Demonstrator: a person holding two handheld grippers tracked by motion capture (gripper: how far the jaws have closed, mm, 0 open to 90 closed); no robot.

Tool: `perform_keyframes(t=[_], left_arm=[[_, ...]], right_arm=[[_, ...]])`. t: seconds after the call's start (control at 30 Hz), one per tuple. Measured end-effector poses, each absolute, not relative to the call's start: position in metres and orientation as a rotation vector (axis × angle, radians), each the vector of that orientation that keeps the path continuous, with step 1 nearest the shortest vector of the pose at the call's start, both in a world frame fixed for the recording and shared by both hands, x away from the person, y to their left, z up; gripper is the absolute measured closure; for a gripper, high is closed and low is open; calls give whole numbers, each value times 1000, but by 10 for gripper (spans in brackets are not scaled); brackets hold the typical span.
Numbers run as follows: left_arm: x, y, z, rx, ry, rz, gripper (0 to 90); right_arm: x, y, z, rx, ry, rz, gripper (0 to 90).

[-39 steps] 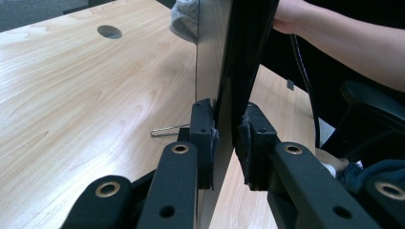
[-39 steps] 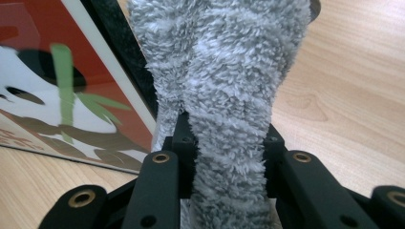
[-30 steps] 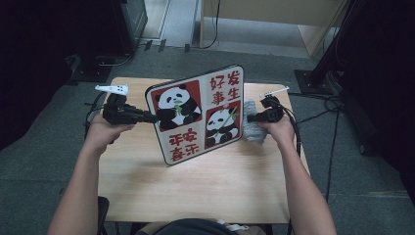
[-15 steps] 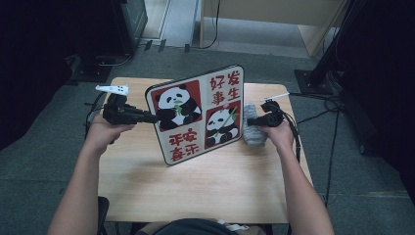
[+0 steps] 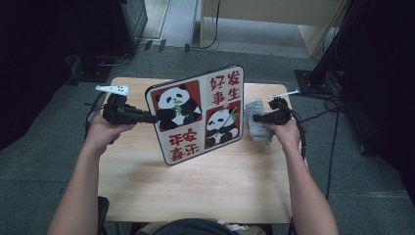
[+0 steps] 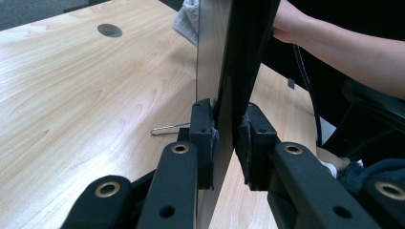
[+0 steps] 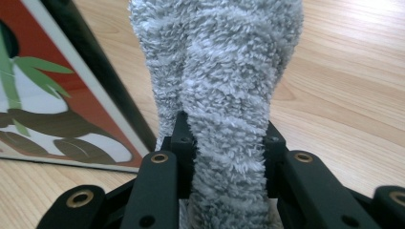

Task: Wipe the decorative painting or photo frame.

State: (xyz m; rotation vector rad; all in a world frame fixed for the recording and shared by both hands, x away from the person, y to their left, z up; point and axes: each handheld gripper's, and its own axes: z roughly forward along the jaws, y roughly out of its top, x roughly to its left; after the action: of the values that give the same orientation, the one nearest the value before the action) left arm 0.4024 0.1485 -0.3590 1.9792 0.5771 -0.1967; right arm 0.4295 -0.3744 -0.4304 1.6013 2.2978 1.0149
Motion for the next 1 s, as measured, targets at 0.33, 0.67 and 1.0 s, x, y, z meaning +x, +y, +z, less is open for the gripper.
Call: perform_keyframes(t=[0.33,0.67,1.0], left_arm=[[402,148,-359,1980,578,-197,780],[402,148,-359,1983,578,-195,781],[402,148,-359,1983,584,-193,780]], right_arm=[[425,-396,-436,1640,2246,985,687],[430,-405,-456,1693,2189,973,680],[440,-407,-480,1711,2167,911,672]])
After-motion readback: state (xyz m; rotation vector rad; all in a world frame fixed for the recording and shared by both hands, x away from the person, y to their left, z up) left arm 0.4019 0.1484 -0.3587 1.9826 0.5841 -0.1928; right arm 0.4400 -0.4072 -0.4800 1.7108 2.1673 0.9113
